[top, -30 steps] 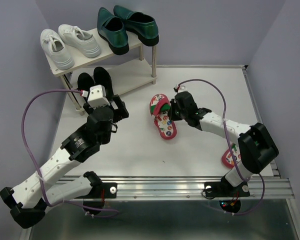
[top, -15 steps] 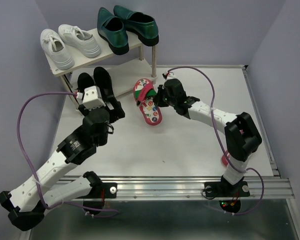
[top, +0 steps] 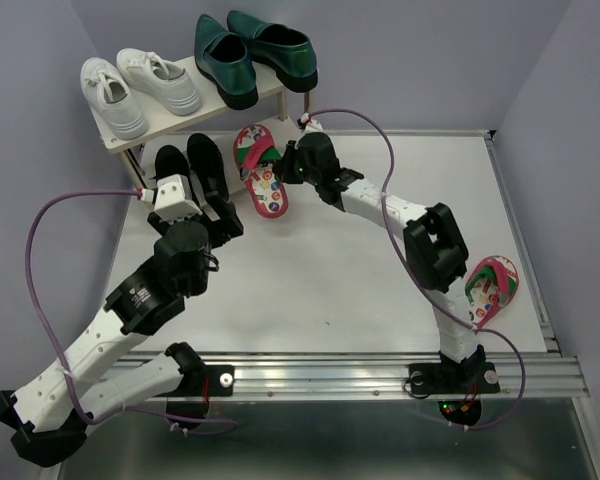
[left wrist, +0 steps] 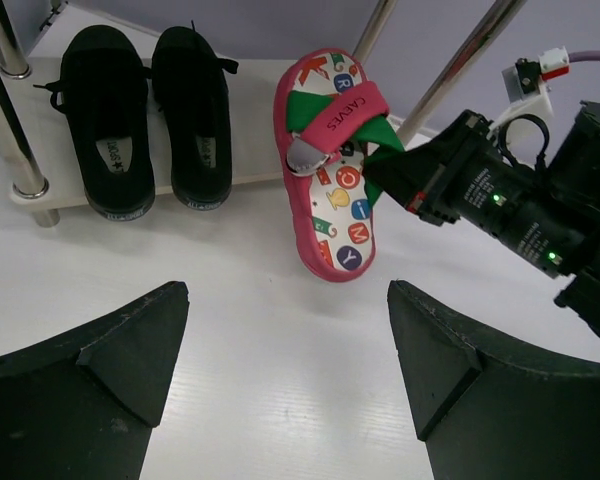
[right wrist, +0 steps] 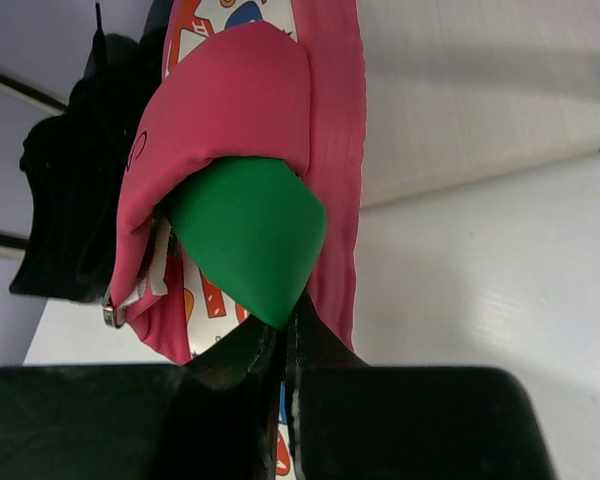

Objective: Place and organize the shoes onto the shoe shelf

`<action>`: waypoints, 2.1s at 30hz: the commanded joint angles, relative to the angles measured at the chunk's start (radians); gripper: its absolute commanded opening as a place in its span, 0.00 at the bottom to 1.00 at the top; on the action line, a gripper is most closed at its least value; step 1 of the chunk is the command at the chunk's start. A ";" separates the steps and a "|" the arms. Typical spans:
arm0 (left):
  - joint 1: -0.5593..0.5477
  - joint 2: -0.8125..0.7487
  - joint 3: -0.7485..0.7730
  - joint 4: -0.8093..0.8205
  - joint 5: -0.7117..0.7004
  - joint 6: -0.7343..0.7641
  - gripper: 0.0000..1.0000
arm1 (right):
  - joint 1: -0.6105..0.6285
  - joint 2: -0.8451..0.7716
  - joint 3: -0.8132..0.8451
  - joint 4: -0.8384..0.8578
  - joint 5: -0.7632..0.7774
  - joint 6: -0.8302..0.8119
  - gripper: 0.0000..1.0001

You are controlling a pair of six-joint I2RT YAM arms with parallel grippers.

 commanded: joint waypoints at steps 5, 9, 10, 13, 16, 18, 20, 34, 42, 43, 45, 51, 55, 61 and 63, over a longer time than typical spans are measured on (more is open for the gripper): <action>0.007 0.006 0.023 0.021 0.015 -0.019 0.91 | 0.005 0.201 0.355 0.126 -0.013 0.060 0.01; 0.007 0.022 0.014 0.033 0.035 -0.024 0.91 | 0.005 0.296 0.482 0.118 0.018 0.051 0.01; 0.009 0.023 0.012 0.035 0.035 -0.024 0.91 | 0.005 0.313 0.507 0.115 0.022 0.051 0.01; 0.009 0.031 0.010 0.038 0.033 -0.023 0.91 | 0.005 0.380 0.591 0.107 0.022 0.049 0.01; 0.009 0.034 0.010 0.041 0.024 -0.013 0.91 | 0.005 0.443 0.662 0.109 0.059 0.049 0.01; 0.009 0.036 0.009 0.043 0.018 -0.010 0.91 | 0.005 0.484 0.695 0.109 0.064 0.055 0.01; 0.009 0.033 0.003 0.041 0.015 -0.012 0.91 | 0.005 0.512 0.723 0.118 0.056 0.067 0.16; 0.009 0.020 -0.026 0.049 0.022 -0.032 0.91 | 0.005 0.145 0.257 0.150 0.096 0.069 0.82; 0.010 -0.015 -0.051 0.043 0.033 -0.030 0.91 | 0.005 -0.415 -0.349 0.120 0.278 0.080 0.89; 0.012 -0.017 -0.054 0.043 0.041 -0.029 0.91 | 0.005 -0.467 -0.451 0.092 0.319 0.078 0.90; 0.012 -0.020 -0.062 0.047 0.065 -0.026 0.91 | -0.005 -0.569 -0.534 -0.042 0.422 0.099 0.92; 0.010 0.009 -0.060 0.046 0.125 -0.009 0.91 | -0.096 -0.856 -0.718 -0.686 0.751 0.413 0.95; 0.010 0.006 -0.062 0.055 0.127 0.002 0.91 | -0.124 -0.980 -0.821 -0.923 0.789 0.616 0.95; 0.012 0.016 -0.049 0.055 0.125 0.025 0.91 | -0.170 -1.086 -0.924 -1.086 0.803 0.816 1.00; 0.012 0.019 -0.051 0.053 0.125 0.026 0.91 | -0.183 -1.100 -0.956 -1.152 0.821 0.896 1.00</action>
